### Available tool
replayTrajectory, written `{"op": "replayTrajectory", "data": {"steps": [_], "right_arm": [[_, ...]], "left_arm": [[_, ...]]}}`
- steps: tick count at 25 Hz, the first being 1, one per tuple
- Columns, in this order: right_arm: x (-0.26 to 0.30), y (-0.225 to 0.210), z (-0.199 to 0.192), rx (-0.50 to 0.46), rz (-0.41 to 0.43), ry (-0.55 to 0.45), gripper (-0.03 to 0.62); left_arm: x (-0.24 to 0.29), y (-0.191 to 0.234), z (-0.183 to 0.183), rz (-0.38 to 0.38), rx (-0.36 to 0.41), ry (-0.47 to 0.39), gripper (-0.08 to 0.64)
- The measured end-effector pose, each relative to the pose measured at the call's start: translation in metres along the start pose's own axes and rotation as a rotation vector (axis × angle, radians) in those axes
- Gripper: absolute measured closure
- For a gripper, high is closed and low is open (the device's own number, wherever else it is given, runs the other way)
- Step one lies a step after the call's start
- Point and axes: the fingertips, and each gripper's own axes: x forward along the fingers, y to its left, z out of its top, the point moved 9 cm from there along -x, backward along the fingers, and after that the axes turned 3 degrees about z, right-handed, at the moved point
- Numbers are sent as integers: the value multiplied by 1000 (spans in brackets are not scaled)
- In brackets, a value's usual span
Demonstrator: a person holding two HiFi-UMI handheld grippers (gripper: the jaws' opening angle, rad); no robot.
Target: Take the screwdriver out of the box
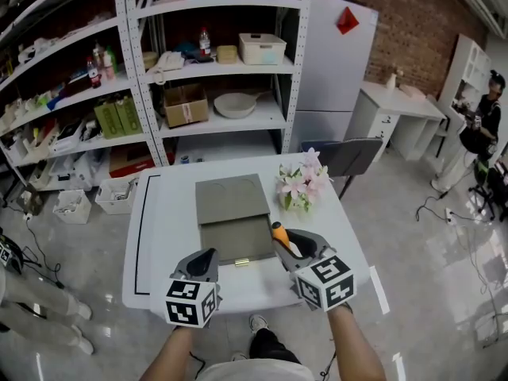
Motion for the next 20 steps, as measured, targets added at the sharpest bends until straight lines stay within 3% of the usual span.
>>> {"op": "replayTrajectory", "data": {"steps": [8,20], "right_arm": [[-36,13,-25,81,-102,-47,477],[-46,31,-33,82,-116,-50,477]], "left_arm": [[-14,-7,-8,-20,3,-7,554],[-28,-8,-11,-32,7,-20,554]]}}
